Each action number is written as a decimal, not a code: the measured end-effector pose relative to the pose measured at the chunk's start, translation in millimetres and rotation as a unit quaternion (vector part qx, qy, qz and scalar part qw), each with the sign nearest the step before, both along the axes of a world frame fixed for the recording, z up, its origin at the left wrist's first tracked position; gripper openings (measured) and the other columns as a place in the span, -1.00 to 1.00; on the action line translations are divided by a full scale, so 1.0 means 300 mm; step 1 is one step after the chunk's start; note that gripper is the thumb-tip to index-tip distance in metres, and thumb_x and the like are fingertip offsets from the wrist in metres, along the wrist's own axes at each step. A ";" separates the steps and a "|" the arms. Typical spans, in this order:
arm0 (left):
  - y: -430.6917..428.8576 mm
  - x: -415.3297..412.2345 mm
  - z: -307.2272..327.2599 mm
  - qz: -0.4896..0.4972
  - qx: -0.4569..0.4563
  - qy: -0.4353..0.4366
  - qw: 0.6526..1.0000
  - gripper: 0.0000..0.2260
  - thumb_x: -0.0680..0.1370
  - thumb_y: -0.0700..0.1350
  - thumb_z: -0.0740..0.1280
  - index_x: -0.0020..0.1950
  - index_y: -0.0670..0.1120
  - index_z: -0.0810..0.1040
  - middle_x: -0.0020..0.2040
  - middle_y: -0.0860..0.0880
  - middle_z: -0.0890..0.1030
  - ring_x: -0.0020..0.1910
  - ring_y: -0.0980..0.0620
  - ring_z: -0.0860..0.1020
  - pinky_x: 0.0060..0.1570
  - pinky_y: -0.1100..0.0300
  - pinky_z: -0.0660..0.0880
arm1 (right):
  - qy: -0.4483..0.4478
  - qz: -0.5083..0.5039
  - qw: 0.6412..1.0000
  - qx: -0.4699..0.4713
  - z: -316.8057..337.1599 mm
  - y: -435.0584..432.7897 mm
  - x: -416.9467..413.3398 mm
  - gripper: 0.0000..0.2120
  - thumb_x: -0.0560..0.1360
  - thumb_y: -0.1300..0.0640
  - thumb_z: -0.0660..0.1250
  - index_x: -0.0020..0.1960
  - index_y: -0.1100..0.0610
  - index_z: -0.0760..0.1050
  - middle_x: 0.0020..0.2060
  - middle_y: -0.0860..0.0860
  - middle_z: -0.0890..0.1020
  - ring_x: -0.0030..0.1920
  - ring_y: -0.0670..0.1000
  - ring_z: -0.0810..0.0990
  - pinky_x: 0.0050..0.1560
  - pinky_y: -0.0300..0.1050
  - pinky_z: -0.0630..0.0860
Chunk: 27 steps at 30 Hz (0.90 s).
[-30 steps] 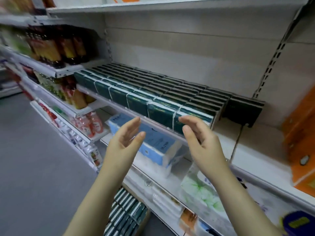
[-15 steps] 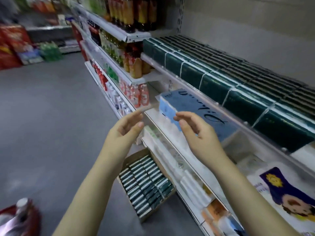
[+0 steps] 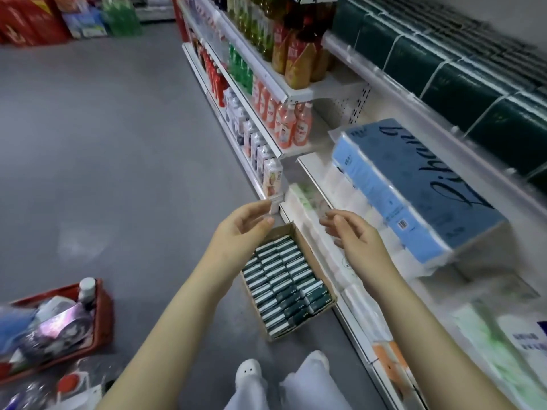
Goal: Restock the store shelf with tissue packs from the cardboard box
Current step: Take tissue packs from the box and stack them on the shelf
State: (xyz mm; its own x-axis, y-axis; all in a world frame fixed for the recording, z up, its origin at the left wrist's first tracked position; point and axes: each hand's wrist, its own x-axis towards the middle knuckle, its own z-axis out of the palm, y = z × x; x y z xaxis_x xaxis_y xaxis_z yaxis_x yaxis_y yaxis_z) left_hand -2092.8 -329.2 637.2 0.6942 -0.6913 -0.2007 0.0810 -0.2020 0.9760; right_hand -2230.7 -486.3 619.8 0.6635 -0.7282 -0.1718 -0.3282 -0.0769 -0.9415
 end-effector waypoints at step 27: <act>-0.416 0.017 -1.248 0.061 0.281 0.219 0.932 -0.78 0.61 -0.10 0.30 0.25 0.03 0.55 0.12 0.16 0.60 0.11 0.24 0.55 -0.08 0.50 0.42 | 0.364 -0.010 0.902 0.234 -1.426 -0.446 0.078 -0.71 0.65 0.05 0.11 0.32 0.00 0.45 0.24 -0.01 0.54 0.23 0.09 0.53 0.30 0.13 0.46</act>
State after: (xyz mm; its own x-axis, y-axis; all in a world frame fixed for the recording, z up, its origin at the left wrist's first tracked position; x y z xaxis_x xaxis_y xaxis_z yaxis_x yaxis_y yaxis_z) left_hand -2087.8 -454.1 262.9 0.5269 -0.3119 -0.7907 0.5039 -0.6346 0.5860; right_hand -2207.3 -620.2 192.0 0.2388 -0.4743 -0.8474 -0.8688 0.2854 -0.4046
